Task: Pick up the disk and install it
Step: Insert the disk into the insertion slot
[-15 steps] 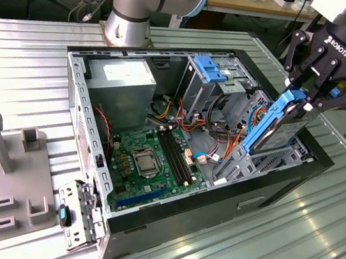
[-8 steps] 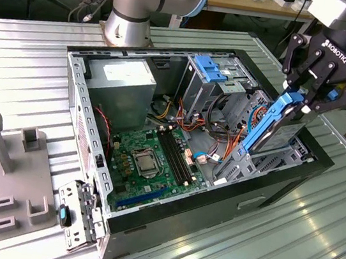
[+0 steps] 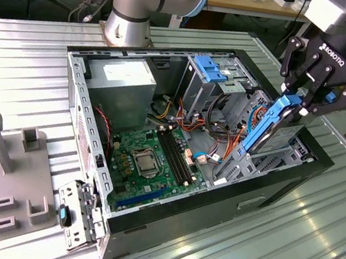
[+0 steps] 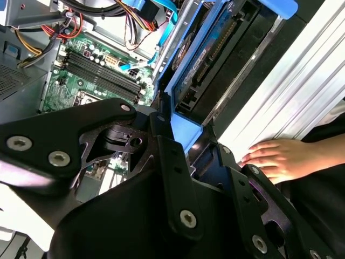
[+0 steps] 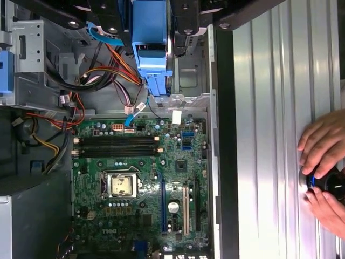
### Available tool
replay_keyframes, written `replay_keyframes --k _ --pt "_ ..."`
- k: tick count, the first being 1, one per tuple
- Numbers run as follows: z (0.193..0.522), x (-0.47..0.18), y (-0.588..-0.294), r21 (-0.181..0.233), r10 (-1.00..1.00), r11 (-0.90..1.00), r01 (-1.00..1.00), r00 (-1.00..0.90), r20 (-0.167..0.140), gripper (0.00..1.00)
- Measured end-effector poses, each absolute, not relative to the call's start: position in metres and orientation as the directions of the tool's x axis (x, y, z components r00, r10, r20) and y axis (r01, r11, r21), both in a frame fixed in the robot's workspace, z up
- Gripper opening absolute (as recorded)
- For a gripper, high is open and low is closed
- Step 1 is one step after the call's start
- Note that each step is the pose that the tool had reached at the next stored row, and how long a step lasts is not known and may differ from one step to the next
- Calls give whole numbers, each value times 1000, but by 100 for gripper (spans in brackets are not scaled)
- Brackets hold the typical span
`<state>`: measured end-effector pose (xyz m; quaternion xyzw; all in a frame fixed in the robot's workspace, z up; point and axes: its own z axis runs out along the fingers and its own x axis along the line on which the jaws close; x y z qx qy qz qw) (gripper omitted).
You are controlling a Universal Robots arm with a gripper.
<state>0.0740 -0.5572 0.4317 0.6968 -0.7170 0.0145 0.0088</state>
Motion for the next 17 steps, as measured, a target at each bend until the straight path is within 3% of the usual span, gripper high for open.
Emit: replay_keyframes --k 17 --pt "397 74 -557 -9 -999 28 -1000 -29 33 37"
